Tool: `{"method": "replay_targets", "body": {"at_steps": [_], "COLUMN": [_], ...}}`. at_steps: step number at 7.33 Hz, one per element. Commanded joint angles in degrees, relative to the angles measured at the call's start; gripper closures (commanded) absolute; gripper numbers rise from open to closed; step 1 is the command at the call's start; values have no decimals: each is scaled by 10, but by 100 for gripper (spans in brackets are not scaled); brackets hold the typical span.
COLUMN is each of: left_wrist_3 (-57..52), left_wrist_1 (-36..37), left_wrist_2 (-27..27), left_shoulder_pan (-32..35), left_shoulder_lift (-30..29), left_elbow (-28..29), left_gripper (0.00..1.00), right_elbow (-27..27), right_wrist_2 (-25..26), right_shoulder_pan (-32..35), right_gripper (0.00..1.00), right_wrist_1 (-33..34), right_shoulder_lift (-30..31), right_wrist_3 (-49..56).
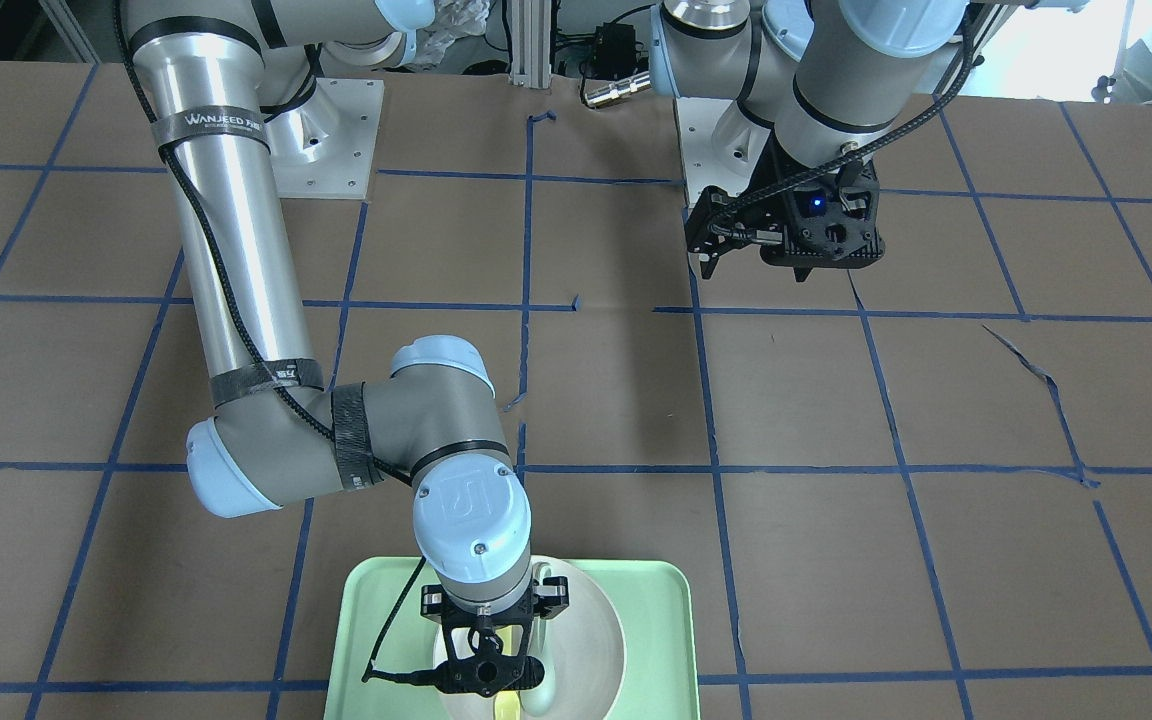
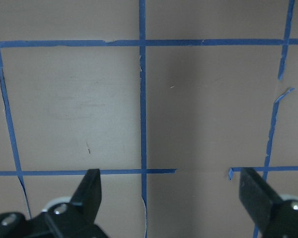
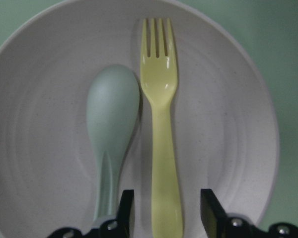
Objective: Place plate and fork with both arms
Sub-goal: 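Lower the right gripper and close it on the yellow fork handle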
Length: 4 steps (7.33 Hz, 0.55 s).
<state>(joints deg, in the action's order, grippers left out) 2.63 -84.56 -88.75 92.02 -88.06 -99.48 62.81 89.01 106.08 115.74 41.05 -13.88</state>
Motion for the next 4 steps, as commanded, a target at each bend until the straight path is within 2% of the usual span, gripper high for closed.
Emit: {"method": "replay_targets", "body": {"at_steps": [1,2,3,4], "left_wrist_3": [0,0,0,0], "left_wrist_1": [0,0,0,0], "left_wrist_2": [1,1,2,1], "left_shoulder_pan": [0,0,0,0], "left_shoulder_lift": [0,-1,-1,-1], "left_elbow": [0,0,0,0], "left_gripper": [0,0,0,0], "right_elbow": [0,0,0,0], "right_wrist_2": [-2,-1,-1,1], "right_shoulder_pan": [0,0,0,0], "right_gripper": [50,57,57,68], "right_wrist_1": [0,1,1,1], "right_shoulder_lift": [-5,-6,-8,-8], "right_wrist_3": [1,1,1,1]}}
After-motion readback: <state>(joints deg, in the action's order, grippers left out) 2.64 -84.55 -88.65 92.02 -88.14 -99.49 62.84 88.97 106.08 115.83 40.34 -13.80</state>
